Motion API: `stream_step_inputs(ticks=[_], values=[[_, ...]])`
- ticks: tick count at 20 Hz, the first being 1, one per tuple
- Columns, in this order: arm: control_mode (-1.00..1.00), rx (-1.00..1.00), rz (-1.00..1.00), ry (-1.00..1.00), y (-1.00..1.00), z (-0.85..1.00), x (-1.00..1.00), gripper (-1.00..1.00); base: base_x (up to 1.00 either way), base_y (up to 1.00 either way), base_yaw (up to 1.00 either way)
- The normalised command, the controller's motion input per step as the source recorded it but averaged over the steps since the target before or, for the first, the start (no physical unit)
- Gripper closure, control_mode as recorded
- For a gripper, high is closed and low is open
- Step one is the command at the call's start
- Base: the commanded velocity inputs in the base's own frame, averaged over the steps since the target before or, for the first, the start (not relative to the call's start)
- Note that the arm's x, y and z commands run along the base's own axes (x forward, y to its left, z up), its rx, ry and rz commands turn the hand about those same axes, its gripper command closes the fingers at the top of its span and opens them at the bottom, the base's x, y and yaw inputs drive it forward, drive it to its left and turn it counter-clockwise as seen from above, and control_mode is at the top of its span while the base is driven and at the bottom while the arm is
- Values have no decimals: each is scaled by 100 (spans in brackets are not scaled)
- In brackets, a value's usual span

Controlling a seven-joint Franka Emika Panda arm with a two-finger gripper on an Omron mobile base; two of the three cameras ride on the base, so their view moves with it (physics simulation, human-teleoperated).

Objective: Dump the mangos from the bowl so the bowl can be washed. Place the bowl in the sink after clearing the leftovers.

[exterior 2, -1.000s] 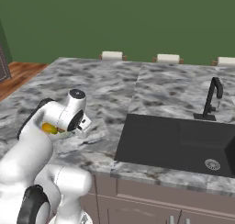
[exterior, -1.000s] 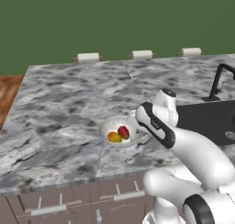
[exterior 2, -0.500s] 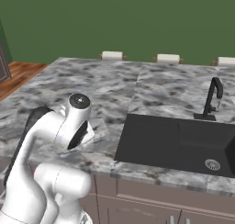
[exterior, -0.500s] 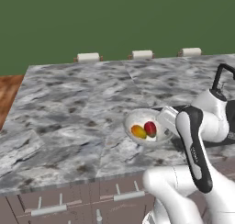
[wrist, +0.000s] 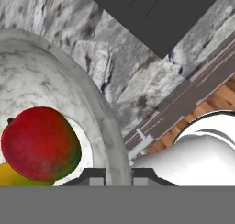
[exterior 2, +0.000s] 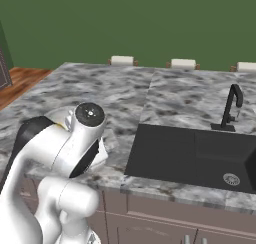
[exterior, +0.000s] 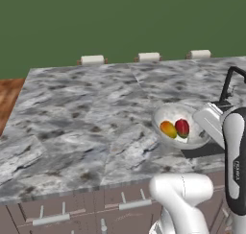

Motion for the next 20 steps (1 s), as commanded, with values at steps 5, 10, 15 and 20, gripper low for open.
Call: stream_step_inputs(ticks=[5, 10, 15, 20], values=[[-100, 0, 1, 0, 24, 31, 10, 100, 0, 0, 0], [100, 0, 0, 0, 0, 0, -3, 100, -16, -14, 0], [100, 0, 0, 0, 0, 0, 0, 100, -33, -66, -6], [100, 0, 0, 0, 0, 0, 0, 100, -2, -94, -4]])
